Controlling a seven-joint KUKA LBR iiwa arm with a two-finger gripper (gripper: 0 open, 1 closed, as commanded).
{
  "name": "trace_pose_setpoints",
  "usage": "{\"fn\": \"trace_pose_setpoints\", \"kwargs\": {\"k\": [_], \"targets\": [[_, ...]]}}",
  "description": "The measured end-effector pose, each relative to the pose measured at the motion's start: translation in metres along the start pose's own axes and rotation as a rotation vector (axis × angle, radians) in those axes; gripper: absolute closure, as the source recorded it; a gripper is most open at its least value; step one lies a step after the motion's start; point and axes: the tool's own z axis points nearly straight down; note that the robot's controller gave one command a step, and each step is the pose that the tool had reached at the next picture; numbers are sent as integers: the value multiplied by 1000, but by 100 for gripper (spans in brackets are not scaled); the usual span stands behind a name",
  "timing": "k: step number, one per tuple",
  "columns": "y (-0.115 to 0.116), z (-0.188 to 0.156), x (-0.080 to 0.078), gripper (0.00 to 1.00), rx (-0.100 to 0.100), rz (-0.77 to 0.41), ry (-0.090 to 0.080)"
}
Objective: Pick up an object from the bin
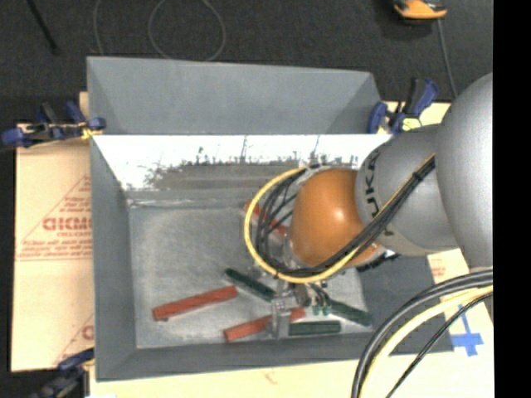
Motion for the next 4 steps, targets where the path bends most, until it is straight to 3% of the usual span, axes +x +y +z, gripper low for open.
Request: {"fn": "trace_pose_setpoints", "kwargs": {"k": [1, 2, 3, 4], "targets": [[1, -6, -5, 100, -1, 2, -12], [21, -74, -10, 100, -4, 23, -18], [21, -70, -9, 0, -4, 26, -11], [19, 2, 18, 0, -4, 50, -28]]}}
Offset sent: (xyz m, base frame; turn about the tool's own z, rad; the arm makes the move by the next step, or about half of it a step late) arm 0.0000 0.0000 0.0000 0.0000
